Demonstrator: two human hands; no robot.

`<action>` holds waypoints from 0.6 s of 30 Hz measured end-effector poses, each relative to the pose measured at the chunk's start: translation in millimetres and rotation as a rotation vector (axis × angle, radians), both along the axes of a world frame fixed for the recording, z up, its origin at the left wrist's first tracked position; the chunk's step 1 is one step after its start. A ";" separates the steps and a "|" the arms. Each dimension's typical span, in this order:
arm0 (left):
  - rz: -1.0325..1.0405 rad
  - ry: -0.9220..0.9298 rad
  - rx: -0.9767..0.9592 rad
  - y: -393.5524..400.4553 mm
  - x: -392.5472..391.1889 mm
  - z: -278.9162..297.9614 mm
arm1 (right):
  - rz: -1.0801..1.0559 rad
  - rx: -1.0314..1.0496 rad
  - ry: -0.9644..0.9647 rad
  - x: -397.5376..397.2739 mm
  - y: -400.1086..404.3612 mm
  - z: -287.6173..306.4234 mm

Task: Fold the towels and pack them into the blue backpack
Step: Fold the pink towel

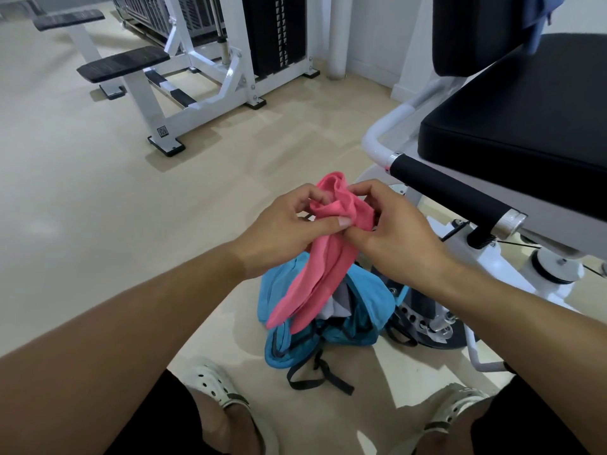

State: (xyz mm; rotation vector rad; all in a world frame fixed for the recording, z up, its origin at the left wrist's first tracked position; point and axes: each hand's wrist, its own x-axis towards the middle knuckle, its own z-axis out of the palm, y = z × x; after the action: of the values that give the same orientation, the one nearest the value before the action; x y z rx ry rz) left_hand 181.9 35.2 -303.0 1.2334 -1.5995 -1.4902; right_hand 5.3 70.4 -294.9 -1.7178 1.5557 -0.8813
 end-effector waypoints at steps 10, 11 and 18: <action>-0.100 -0.171 -0.060 -9.3 18.2 -1.4 | 0.326 0.207 -0.062 -10.1 -0.8 9.6; -0.114 -0.186 -0.057 -10.2 20.6 0.0 | 0.363 0.237 -0.075 -12.5 -1.7 10.5; -0.236 -0.258 -0.098 -8.1 25.6 10.3 | 0.248 0.088 0.200 -15.1 -2.7 9.4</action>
State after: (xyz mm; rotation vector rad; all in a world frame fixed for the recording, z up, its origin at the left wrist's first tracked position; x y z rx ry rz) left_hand 207.5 27.0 -292.7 1.2568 -2.0236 -1.4153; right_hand -9.9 67.7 -285.4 -1.9300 1.4406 -0.5231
